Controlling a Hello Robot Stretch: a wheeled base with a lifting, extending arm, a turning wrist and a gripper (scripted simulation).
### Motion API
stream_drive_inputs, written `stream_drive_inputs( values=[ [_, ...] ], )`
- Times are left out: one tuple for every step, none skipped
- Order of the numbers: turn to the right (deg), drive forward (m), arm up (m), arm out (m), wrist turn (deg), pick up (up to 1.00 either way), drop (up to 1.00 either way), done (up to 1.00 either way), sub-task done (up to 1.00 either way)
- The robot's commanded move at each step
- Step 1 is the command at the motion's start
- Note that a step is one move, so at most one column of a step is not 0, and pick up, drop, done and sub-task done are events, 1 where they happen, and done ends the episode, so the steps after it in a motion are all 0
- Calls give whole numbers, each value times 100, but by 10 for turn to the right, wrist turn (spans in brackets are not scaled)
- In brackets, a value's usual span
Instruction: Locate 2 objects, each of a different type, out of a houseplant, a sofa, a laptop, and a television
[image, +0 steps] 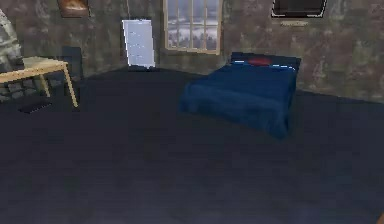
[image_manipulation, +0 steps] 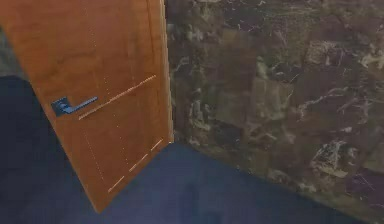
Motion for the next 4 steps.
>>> stream_drive_inputs(
  values=[
    [90,0,0,0,0,0,0,0,0],
    [0,70,0,0,0,0,0,0,0],
    [330,0,0,0,0,0,0,0,0],
    [0,100,0,0,0,0,0,0,0]
  ],
)
